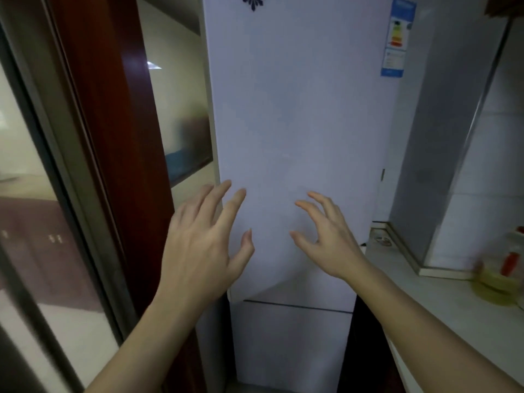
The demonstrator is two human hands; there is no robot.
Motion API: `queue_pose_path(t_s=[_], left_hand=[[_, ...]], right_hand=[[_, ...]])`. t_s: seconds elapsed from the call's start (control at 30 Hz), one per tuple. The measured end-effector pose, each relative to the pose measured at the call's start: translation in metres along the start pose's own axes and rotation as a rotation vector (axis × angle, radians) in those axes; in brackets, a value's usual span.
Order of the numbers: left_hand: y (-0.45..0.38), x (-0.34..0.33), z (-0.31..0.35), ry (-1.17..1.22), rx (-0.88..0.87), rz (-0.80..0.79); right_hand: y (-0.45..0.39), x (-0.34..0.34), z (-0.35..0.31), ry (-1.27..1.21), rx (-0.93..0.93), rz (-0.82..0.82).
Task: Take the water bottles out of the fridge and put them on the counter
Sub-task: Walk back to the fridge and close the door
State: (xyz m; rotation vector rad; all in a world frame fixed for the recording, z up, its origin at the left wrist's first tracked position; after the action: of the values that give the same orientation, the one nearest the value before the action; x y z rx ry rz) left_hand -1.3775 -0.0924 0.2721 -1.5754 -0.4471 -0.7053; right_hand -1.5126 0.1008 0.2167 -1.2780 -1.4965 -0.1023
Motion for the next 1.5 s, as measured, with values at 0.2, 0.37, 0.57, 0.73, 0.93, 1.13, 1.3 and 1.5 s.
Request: queue_pose_path(t_s=[0.2,0.37,0.57,0.73,0.93,1.13,1.3,1.5], left_hand=[[-0.005,-0.046,-0.043,-0.080,-0.026,-0.060],[-0.018,-0.079,-0.064,-0.112,-0.109,-0.127],[-0.022,-0.113,-0.102,-0.121,-0.096,-0.208],[-0.026,-0.143,-0.125,-0.087,-0.087,-0.275],[-0.039,-0.183,-0.142,-0.080,-0.048,-0.366],[-0.056,-0.210,-0.149,-0.103,-0.002,-0.408],[-0.072,-0.226,-0.154,-0.153,-0.017,-0.420],[-0.084,-0.242,-0.154,-0.160,-0.030,-0.436]], right_hand=[[-0.057,-0.043,-0.005,0.143,0.056,0.011],[-0.085,-0.086,0.007,0.262,0.024,0.013],[-0.113,-0.133,0.026,0.445,-0.074,-0.067],[-0.139,-0.155,0.033,0.508,-0.168,-0.049],[-0.161,-0.169,0.056,0.580,-0.136,-0.067],[-0.181,-0.175,0.088,0.695,-0.084,-0.079],[-0.195,-0.181,0.103,0.708,-0.035,-0.036],[-0.210,-0.186,0.109,0.728,-0.006,-0.019]])
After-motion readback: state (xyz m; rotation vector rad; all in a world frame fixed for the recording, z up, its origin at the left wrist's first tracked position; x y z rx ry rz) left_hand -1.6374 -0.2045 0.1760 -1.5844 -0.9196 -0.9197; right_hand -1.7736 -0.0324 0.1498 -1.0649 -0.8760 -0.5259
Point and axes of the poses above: each hand's wrist, its own y-axis away from the middle knuckle, its own x-axis out of the back of the hand, z = x × y, the point moved 7 cm from there along -y, towards the middle knuckle, and after that the axes turned 6 degrees about -z, right-handed, at the moved point
